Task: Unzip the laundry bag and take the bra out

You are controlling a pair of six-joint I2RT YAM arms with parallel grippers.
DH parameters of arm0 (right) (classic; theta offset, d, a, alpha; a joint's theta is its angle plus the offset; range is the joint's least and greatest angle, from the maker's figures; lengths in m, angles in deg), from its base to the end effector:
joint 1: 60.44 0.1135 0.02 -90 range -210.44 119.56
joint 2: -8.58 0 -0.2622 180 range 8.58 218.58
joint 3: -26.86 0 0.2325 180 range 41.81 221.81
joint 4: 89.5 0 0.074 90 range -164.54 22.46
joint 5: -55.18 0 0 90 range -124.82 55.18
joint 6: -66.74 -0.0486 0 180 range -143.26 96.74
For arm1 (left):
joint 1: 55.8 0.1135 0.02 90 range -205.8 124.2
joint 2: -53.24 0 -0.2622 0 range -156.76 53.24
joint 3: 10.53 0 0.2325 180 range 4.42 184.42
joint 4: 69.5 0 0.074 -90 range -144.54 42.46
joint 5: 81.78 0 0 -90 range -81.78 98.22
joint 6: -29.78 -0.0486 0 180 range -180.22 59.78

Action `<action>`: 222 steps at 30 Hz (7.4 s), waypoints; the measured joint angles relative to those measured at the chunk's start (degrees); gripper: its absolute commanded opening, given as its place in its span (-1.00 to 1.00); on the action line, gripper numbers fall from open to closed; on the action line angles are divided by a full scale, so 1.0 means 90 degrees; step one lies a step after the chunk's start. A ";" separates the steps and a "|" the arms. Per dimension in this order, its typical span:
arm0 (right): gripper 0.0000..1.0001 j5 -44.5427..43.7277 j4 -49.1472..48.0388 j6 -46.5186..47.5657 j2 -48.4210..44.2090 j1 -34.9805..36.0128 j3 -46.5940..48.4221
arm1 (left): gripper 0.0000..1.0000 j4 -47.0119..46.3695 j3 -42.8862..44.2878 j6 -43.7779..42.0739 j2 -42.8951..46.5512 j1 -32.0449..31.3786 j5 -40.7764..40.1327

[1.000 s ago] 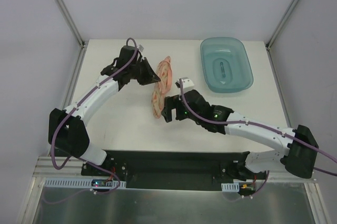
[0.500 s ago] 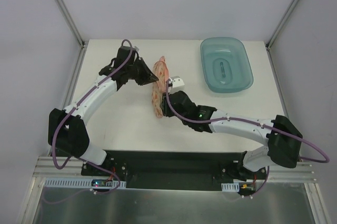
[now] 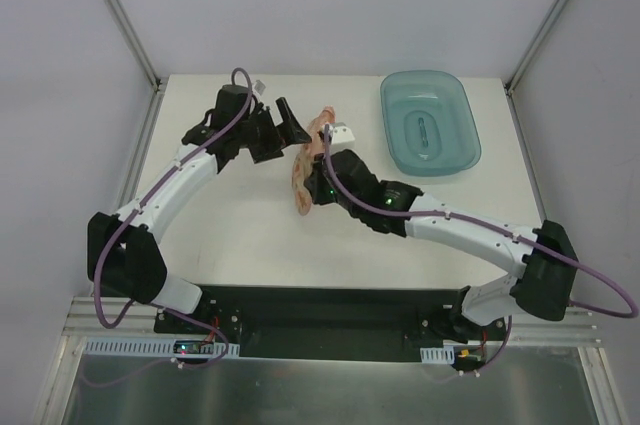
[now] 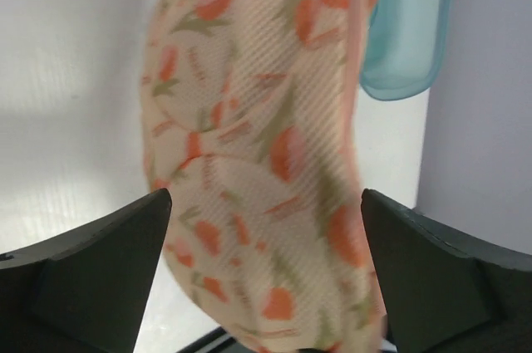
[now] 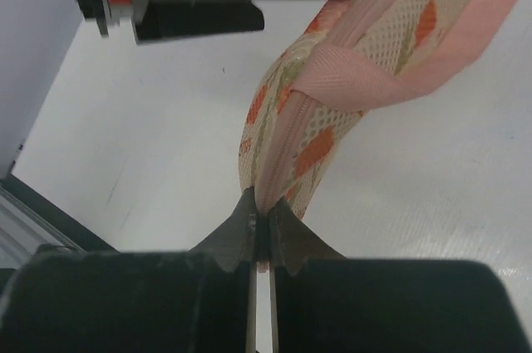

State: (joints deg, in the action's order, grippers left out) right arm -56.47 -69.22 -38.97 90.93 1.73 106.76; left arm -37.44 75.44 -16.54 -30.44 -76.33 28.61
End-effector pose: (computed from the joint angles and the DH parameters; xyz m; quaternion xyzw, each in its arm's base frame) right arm 0.1687 0.2811 0.3174 -0.2270 0.7925 0.2203 0.5214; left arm 0.3005 -0.1306 0.3240 -0.0838 0.8519 -0.3921 0.3369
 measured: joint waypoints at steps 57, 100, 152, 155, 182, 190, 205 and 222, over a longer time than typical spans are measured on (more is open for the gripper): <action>0.93 0.3859 0.0614 -0.2594 0.0367 -0.2863 0.1401 | -1.00 -0.2424 -0.2431 -0.4988 0.2023 -0.2040 -0.2514; 0.92 0.6062 -0.7558 -0.3330 0.0313 -0.5078 -0.3174 | -1.00 -0.1583 -0.0716 0.0158 0.2725 0.1212 0.2023; -0.99 0.3978 0.1872 -0.1634 -0.0296 -0.4704 0.0245 | 0.98 -0.1195 -0.2074 -0.4838 0.3361 -0.1263 -0.3793; -0.99 0.4000 0.1887 -0.1678 -0.0289 -0.4750 0.0248 | 0.98 -0.1270 -0.2074 -0.4881 0.3230 -0.1282 -0.3592; -0.98 0.4629 0.3106 -0.2220 0.0556 -0.4867 0.1392 | 0.98 -0.4388 -0.4362 -0.6960 0.2346 -0.3536 -0.2997; -0.97 0.4908 0.3089 -0.2419 0.0600 -0.4952 0.1392 | 0.99 -0.5306 -0.4537 -0.7888 0.2035 -0.4126 -0.3415; -0.97 0.5110 0.3011 -0.2523 0.0602 -0.4952 0.1246 | 0.98 -0.8051 -0.4165 -1.0525 0.0056 -0.4959 -0.4719; -0.97 0.5151 0.2980 -0.2521 0.0488 -0.4959 0.1219 | 0.98 -0.6409 -0.3106 -0.9401 0.0364 -0.4087 -0.3752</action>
State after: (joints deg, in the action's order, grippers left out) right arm -10.11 -42.40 -61.65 95.32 -42.90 117.73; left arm -95.12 47.49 -101.15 -27.16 -113.12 -5.16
